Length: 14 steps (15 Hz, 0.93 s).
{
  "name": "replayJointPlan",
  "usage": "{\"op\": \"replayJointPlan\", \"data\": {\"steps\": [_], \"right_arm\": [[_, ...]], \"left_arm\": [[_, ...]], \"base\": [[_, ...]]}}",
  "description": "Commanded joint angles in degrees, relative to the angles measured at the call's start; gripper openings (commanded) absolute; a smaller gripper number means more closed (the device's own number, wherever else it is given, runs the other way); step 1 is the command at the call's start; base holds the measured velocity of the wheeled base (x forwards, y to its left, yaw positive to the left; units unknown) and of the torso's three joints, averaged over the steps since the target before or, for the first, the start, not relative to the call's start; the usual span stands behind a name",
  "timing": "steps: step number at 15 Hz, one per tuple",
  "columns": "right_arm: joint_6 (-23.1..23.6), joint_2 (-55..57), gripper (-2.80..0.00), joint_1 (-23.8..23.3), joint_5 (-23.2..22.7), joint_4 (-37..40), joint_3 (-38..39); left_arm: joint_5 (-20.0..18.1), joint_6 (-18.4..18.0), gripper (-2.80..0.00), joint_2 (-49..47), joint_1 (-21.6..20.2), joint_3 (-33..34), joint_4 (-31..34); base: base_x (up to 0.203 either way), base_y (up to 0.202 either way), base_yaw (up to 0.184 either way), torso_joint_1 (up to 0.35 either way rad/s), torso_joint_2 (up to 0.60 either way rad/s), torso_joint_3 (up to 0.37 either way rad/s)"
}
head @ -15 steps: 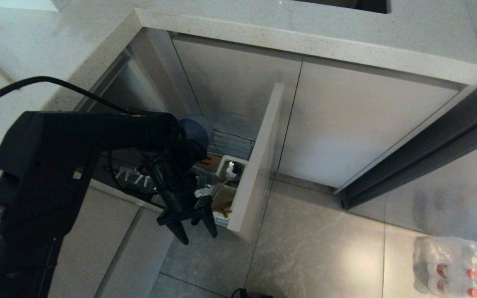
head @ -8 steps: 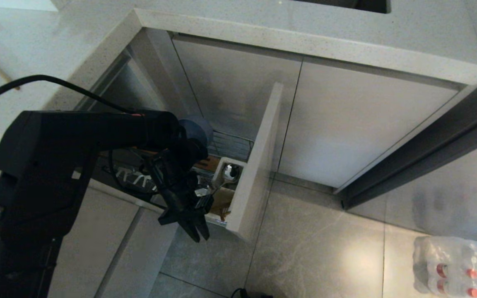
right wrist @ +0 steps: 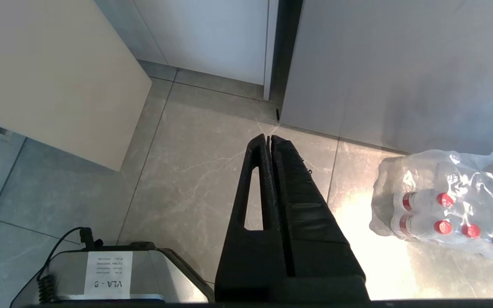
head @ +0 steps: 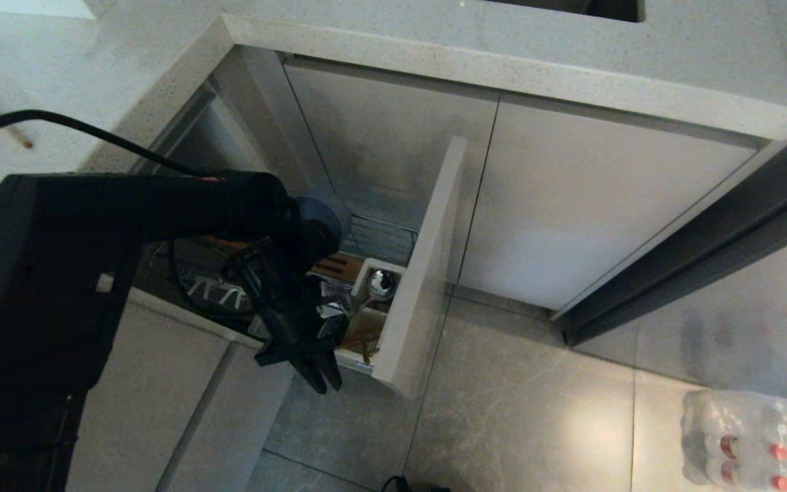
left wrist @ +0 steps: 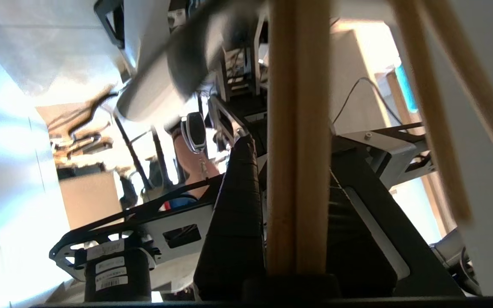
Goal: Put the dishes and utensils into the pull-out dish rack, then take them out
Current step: Take the chopsticks out of the cupboard
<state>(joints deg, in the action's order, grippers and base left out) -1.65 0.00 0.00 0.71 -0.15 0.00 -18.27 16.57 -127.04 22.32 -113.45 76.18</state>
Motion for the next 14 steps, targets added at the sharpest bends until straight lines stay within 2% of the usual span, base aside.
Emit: {"op": "replayJointPlan", "data": {"steps": [1,14], "right_arm": [[-0.02,0.09,-2.80,0.00,0.00,-0.02,0.00],[-0.02,0.09,-2.80,0.00,0.00,-0.02,0.00]], "left_arm": [[-0.18,0.31,-2.80,2.87,0.00,0.03,0.33],[-0.32,1.36,-2.80,11.53,0.35,0.07,1.08]], "base": [[0.000,0.000,0.000,0.000,0.00,0.000],[0.000,0.000,0.000,0.000,0.00,0.000]]}}
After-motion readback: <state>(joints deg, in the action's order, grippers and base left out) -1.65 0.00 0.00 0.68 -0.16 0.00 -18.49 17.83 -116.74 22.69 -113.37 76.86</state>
